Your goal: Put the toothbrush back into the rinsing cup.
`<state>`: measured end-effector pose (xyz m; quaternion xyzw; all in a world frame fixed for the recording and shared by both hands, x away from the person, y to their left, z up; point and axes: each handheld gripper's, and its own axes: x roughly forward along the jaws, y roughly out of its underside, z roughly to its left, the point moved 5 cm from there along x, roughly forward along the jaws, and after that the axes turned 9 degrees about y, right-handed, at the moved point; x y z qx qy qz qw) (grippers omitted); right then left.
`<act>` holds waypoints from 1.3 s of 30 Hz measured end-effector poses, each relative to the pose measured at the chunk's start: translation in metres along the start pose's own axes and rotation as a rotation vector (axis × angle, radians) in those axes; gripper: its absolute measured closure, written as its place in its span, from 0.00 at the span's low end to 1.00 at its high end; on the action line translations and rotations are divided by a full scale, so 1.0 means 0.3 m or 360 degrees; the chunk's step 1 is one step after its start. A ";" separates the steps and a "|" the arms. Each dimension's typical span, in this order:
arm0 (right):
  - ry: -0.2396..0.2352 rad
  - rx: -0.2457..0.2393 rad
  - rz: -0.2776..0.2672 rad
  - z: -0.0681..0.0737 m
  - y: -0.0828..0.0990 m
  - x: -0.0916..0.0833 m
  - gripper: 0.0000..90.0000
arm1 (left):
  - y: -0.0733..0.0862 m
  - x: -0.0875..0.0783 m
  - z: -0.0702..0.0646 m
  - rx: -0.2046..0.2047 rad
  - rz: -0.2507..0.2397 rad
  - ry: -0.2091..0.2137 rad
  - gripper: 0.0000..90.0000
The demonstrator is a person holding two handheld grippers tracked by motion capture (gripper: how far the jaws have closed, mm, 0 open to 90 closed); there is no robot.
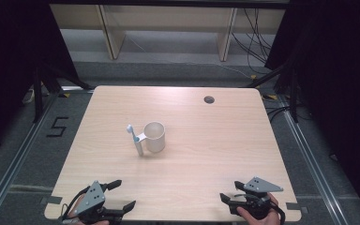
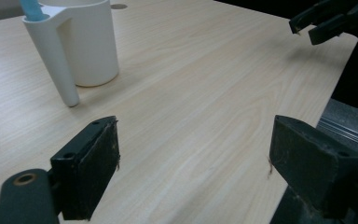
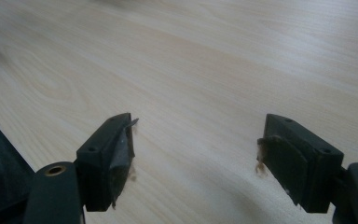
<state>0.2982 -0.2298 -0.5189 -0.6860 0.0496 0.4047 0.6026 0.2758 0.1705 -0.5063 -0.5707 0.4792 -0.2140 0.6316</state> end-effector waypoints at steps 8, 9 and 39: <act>-0.0009 -0.0003 0.0004 0.002 0.000 -0.003 0.29 | 0.022 0.001 -0.031 0.0034 0.0057 0.0022 0.17; 0.0006 -0.0013 0.0019 0.000 0.000 -0.004 0.29 | 0.022 0.001 -0.031 0.0034 0.0057 0.0022 0.17; -0.0013 -0.0045 0.0009 0.006 -0.002 0.001 0.29 | 0.077 -0.014 -0.054 0.0036 0.0250 -0.0023 0.17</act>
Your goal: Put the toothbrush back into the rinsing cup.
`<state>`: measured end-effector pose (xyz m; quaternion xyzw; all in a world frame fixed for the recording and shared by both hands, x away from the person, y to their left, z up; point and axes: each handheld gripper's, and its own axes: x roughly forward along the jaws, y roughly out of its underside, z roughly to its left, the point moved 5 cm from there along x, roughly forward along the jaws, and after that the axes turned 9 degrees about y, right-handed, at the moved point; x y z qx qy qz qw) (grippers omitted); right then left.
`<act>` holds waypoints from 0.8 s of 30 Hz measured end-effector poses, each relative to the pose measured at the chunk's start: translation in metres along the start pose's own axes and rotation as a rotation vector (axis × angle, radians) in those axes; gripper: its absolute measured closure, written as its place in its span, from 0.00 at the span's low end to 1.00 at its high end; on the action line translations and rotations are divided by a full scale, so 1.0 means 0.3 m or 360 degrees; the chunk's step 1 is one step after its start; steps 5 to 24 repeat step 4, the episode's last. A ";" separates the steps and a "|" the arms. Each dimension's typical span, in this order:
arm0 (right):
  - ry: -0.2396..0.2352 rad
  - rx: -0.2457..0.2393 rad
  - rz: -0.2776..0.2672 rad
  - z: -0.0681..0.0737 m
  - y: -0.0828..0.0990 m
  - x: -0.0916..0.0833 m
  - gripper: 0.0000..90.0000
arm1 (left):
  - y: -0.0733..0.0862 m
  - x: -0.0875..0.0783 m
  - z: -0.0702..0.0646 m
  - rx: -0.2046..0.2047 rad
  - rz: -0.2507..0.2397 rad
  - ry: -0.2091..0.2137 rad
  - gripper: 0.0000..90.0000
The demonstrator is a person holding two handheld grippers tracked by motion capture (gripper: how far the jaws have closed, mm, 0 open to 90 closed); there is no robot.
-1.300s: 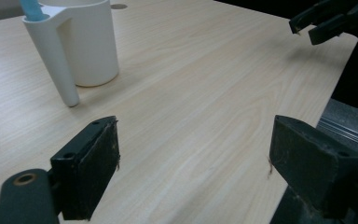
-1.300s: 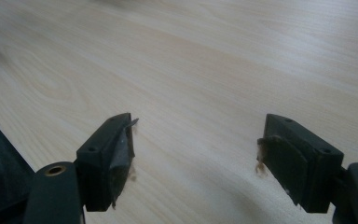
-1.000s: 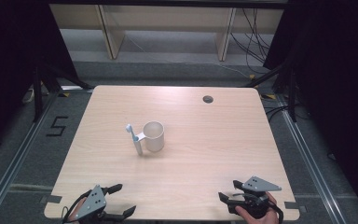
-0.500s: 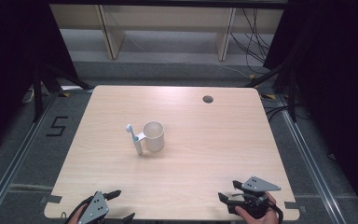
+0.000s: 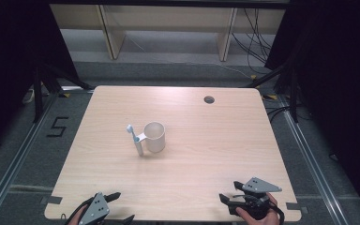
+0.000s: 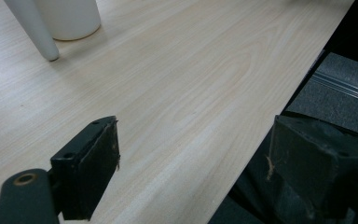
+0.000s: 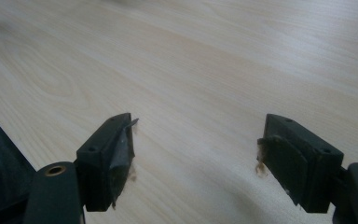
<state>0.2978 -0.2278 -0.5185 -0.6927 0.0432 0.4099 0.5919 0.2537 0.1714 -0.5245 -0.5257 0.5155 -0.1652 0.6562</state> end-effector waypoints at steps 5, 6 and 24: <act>0.0010 0.0011 -0.0008 0.003 0.000 0.003 0.29 | 0.002 0.000 0.001 -0.0023 0.0007 0.0011 0.17; 0.0010 0.0011 -0.0008 0.003 0.000 0.003 0.29 | 0.002 0.000 0.001 -0.0023 0.0007 0.0011 0.17; 0.0010 0.0011 -0.0008 0.003 0.000 0.003 0.29 | 0.002 0.000 0.001 -0.0023 0.0007 0.0011 0.17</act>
